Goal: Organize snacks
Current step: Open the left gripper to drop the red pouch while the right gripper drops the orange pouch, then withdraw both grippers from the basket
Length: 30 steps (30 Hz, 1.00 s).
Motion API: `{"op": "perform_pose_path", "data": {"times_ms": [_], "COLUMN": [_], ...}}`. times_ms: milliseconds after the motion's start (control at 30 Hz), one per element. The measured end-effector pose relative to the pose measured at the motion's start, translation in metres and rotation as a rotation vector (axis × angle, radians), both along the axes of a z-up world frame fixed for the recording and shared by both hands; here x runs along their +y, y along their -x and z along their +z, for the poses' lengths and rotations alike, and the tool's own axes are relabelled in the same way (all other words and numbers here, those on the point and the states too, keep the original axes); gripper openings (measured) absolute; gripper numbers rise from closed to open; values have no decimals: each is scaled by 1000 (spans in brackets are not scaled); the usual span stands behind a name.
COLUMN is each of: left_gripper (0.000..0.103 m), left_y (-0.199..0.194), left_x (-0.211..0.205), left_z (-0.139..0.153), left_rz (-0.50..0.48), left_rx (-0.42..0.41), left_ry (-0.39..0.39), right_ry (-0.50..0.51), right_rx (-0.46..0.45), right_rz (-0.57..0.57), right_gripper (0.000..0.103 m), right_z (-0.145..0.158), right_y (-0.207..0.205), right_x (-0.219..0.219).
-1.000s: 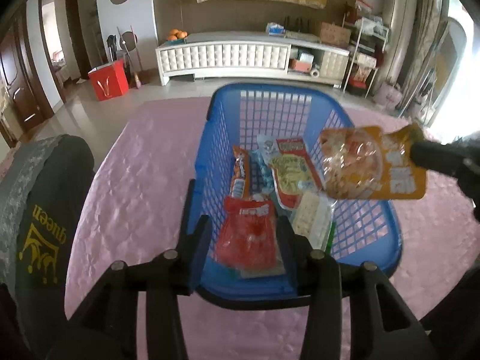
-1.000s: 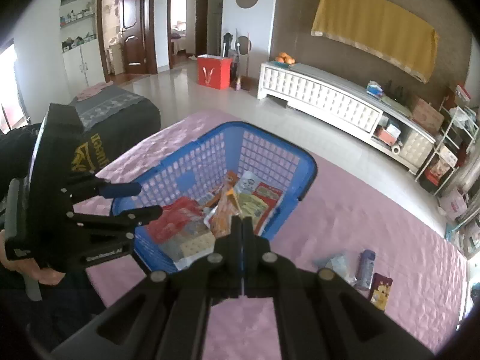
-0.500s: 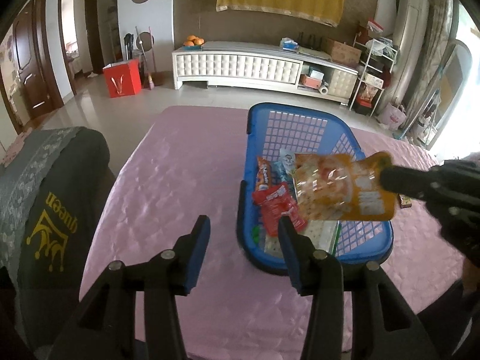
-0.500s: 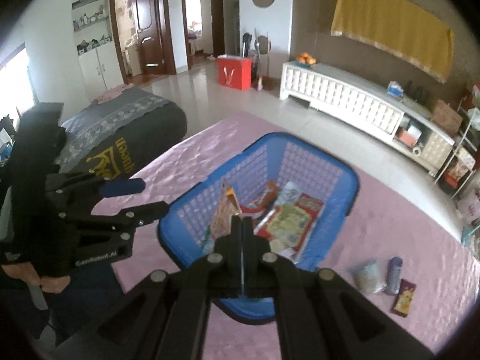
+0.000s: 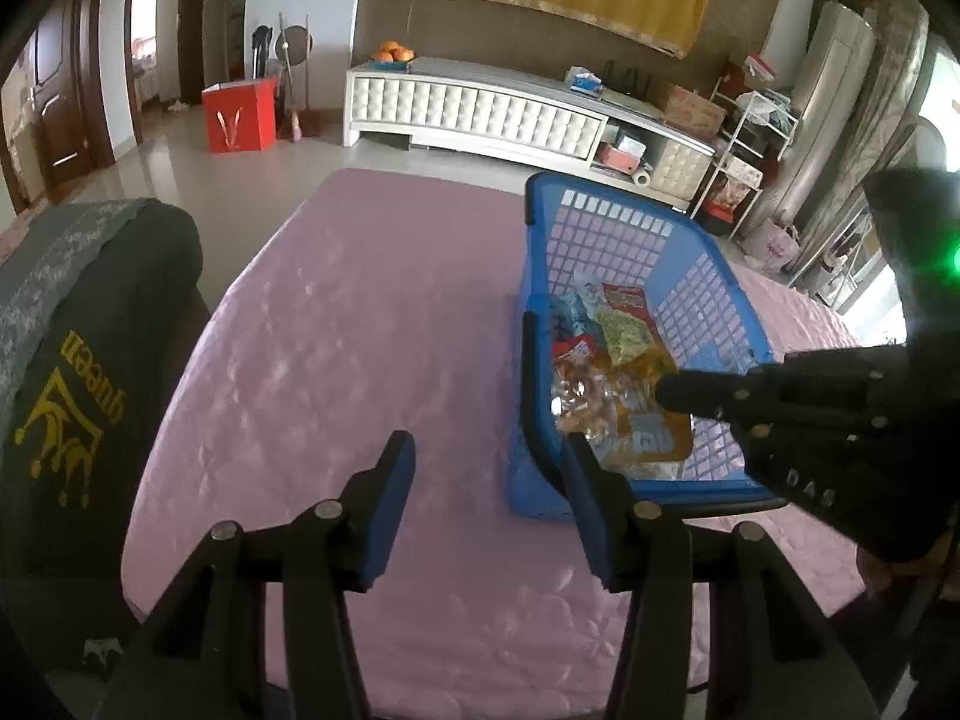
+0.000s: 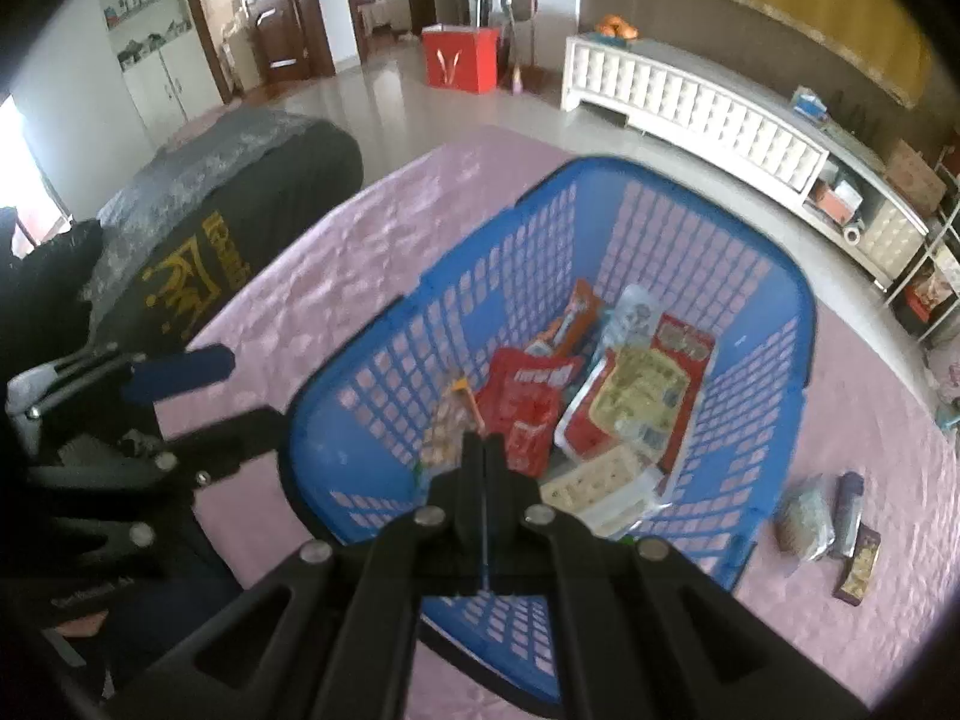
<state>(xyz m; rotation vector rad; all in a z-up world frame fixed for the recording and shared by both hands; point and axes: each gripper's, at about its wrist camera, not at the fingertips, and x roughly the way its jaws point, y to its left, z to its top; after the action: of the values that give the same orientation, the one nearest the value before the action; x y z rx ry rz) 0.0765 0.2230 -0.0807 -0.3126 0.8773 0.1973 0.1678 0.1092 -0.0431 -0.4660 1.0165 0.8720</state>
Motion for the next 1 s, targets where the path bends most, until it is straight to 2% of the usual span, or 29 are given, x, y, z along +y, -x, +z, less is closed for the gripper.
{"op": "perform_pose_path", "data": {"times_ms": [233, 300, 367, 400, 433, 533, 1000], "left_gripper": [50, 50, 50, 50, 50, 50, 50], "left_y": [-4, -5, -5, -5, -5, -6, -15], "left_x": [-3, -4, -7, -8, -9, -16, -74], "left_z": [2, 3, 4, 5, 6, 12, 48], "left_rz": [0, -7, -7, -7, -9, -23, -101], "left_rx": [1, 5, 7, 6, 5, -1, -28], "left_ry": [-4, -15, -22, -23, -23, -22, -114], "right_ry": [46, 52, 40, 26, 12, -6, -91], "right_rx": [-35, -42, -36, -40, -50, -91, -174], "right_rz": [25, 16, 9, 9, 12, 14, -71], "right_gripper": [3, 9, 31, 56, 72, 73, 74], "right_z": [-6, -3, 0, 3, 6, 17, 64], "right_y": [4, 2, 0, 1, 3, 7, 9], "right_x": [6, 4, 1, -1, -4, -13, -85]}}
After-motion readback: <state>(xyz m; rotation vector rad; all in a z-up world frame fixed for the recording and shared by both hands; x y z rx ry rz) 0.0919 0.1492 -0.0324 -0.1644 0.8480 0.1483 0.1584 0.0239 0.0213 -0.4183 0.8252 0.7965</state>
